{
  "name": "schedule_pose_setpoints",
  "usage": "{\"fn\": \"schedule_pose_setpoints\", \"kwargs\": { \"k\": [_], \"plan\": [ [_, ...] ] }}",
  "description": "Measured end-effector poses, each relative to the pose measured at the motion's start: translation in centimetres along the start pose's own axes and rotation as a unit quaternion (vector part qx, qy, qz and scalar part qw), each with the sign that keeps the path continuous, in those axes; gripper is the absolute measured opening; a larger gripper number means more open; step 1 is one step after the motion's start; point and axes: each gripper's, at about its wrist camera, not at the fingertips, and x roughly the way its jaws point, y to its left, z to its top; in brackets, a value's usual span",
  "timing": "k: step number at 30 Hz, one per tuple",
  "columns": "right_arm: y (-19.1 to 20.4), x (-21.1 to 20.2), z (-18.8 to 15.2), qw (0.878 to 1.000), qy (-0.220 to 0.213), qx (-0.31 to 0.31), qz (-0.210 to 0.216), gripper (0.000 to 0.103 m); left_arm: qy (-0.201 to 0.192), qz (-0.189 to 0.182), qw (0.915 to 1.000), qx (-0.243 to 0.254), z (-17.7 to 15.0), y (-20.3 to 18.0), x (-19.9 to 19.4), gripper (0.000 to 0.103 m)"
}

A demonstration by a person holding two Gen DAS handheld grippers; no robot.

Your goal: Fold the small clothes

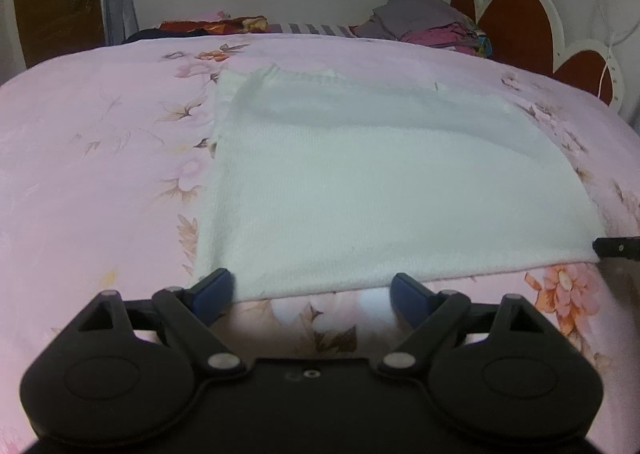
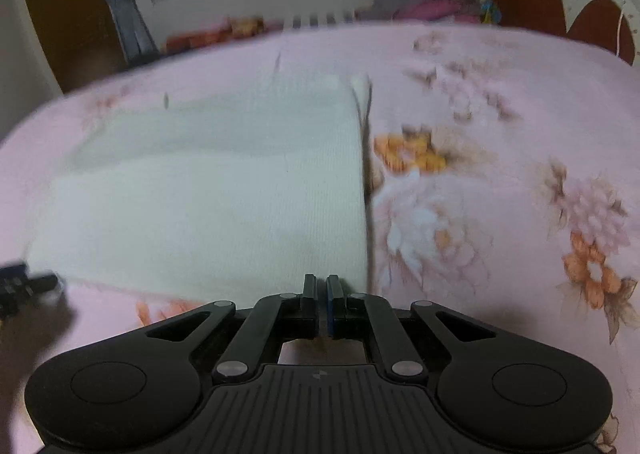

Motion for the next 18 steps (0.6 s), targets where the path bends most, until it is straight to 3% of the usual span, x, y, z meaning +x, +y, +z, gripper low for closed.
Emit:
{"fn": "schedule_pose_setpoints", "kwargs": {
  "k": [3, 8, 11, 14, 18],
  "plan": [
    [0.1, -0.1, 0.0, 1.0, 0.001, -0.007, 0.001, 0.004, 0.004, 0.004, 1.0, 0.007, -0.1, -0.1, -0.2, 0.087],
    [-0.4, -1.6, 0.0, 0.999, -0.025, 0.016, 0.022, 0.004, 0.007, 0.028, 0.9988, -0.039, -0.5, 1.1, -1.7, 0.083],
    [-0.2, -2.2, 0.0, 0.999, -0.03, 0.018, 0.028, 0.004, 0.003, 0.013, 0.9956, -0.093, -0.9, 2.1, -2.5, 0.074],
    [0.2, -2.2, 0.0, 0.999, -0.029, 0.016, 0.032, 0.004, 0.009, 0.015, 0.9953, -0.095, -0.9, 2.0, -2.2, 0.072],
    [1.0, -2.1, 0.0, 0.999, -0.027, 0.011, 0.039, 0.005, 0.009, -0.017, 0.9909, -0.133, -0.8, 2.4, -2.1, 0.065]
  ]
}}
